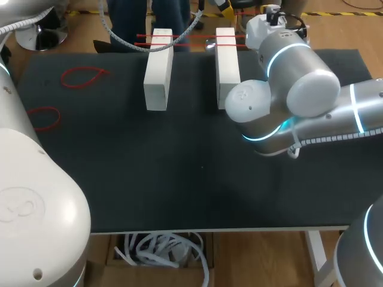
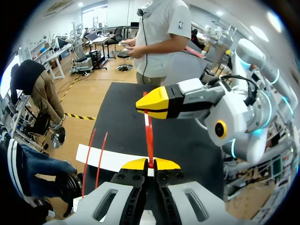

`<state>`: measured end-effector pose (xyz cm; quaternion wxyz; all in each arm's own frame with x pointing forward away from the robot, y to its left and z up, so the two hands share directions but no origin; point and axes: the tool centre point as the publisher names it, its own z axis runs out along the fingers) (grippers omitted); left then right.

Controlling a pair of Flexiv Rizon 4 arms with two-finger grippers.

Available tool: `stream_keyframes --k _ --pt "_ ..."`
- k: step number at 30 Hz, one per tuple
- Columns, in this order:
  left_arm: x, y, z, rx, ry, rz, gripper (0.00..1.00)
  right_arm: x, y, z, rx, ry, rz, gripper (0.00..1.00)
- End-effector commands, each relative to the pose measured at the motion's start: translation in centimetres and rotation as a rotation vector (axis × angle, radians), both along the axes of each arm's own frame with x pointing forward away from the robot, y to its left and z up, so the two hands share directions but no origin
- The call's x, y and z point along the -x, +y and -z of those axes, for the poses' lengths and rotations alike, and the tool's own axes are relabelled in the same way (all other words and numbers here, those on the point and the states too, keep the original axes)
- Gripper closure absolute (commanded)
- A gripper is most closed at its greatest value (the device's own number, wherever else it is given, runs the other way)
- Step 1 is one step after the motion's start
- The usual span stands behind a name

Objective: Grab the tape and strap the tape.

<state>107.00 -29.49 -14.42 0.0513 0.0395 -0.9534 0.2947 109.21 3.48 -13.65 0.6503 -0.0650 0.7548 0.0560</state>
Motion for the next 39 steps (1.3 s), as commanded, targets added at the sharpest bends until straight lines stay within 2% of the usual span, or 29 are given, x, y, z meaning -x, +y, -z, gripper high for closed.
stream_keyframes --k 1,26,39 --pt "-0.1 0.0 -0.1 -0.004 0.003 0.001 1.0 0.0 0.3 -0.1 0.006 0.004 0.005 1.0" --pt "-0.1 0.0 -0.1 -0.004 0.003 0.001 1.0 0.0 1.3 0.0 0.007 0.012 -0.028 1.0" --pt "-0.1 0.0 -0.1 -0.004 0.003 0.001 1.0 0.6 1.8 0.3 0.009 0.025 -0.065 1.0"
